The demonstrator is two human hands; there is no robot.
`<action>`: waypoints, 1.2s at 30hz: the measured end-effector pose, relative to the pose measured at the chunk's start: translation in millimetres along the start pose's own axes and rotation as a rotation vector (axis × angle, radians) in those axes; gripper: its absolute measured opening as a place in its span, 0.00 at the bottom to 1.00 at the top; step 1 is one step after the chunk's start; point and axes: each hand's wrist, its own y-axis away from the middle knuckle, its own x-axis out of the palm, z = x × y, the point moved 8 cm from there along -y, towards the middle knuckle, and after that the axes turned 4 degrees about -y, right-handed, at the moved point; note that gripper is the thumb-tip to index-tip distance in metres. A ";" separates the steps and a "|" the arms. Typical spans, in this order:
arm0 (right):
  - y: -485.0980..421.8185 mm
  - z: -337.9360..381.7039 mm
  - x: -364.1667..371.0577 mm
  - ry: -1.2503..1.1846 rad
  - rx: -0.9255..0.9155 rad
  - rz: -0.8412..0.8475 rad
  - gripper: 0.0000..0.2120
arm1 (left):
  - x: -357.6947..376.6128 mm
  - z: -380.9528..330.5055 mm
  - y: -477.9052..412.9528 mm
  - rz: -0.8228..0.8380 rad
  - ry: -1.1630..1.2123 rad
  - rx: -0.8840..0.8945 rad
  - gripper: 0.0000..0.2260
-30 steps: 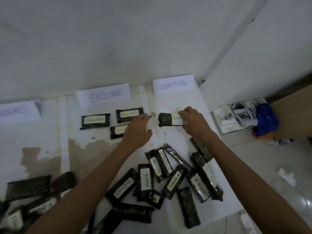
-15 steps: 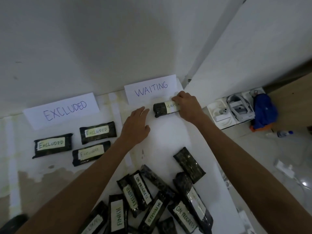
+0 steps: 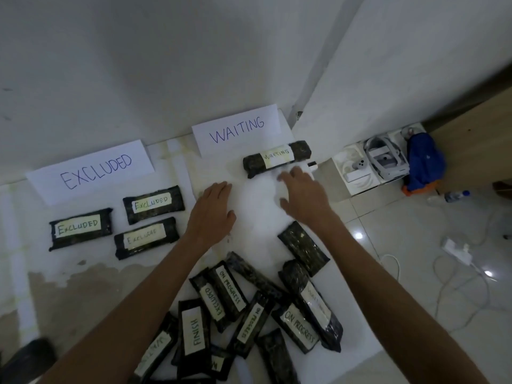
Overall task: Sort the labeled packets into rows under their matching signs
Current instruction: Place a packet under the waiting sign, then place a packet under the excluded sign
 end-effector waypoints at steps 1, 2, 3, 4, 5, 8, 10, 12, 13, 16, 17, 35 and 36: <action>21.1 -2.9 14.7 0.015 0.091 0.100 0.26 | 1.7 -1.3 10.0 0.001 0.012 0.005 0.26; 42.7 -6.5 28.2 0.048 0.172 0.173 0.29 | 4.2 -2.7 20.1 0.005 0.027 0.011 0.27; 61.9 -9.9 39.9 0.084 0.235 0.222 0.31 | 6.6 -4.2 30.2 0.009 0.045 0.013 0.27; 76.9 -12.5 49.7 0.101 0.276 0.248 0.33 | 9.0 -5.7 39.8 0.013 0.066 0.011 0.26; 86.9 -13.8 57.1 0.086 0.298 0.258 0.34 | 11.3 -7.1 48.4 0.018 0.087 0.008 0.26; 93.9 -9.0 59.8 -0.041 0.265 0.212 0.30 | 14.6 -13.4 68.8 0.026 0.147 0.017 0.24; 93.0 -2.2 47.2 -0.102 0.220 0.123 0.27 | 14.1 -17.4 77.6 0.028 0.201 0.023 0.22; 90.9 -0.6 24.0 -0.306 0.250 -0.020 0.23 | 9.4 -19.0 83.6 0.016 0.284 0.002 0.20; 90.3 -4.5 14.1 -0.479 0.304 -0.085 0.21 | 6.0 -19.5 86.5 0.013 0.333 -0.016 0.19; 90.5 -3.7 3.3 -1.164 0.436 -0.108 0.18 | -5.9 -25.3 93.7 -0.001 0.434 -0.012 0.17; 90.3 1.8 4.0 -1.364 0.446 -0.094 0.18 | -9.4 -28.0 95.6 0.001 0.448 -0.003 0.17; 89.4 111.2 38.2 -1.754 0.651 -0.086 0.05 | -45.3 -16.4 122.8 -0.174 0.136 -0.015 0.32; 88.6 119.7 39.4 -1.731 0.620 -0.067 0.04 | -48.6 -10.4 125.3 -0.181 0.123 -0.015 0.31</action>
